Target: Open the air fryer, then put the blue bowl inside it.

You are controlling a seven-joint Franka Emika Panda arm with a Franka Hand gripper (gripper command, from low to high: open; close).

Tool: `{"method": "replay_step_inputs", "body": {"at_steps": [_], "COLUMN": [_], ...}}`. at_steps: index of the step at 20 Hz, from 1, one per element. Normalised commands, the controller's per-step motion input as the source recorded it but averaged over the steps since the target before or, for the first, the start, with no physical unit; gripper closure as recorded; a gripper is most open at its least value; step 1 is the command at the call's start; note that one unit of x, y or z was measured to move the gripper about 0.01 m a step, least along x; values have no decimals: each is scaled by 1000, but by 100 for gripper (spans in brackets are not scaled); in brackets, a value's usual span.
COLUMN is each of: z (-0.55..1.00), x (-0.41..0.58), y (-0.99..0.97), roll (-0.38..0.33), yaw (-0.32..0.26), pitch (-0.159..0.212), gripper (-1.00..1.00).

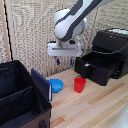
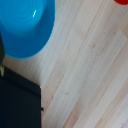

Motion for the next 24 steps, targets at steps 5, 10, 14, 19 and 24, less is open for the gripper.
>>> {"method": "replay_step_inputs", "body": {"at_steps": [5, 10, 14, 19, 24], "z": [-320, -378, -326, -341, -378], "x": [65, 109, 79, 9, 6], "y": [-14, -26, -28, -136, -153], "roll": [-2, -7, -27, -35, -53], "yaw": [162, 145, 132, 138, 141], "pitch": [7, 0, 0, 1, 0], "gripper": [-100, -100, -100, -100, -100]}}
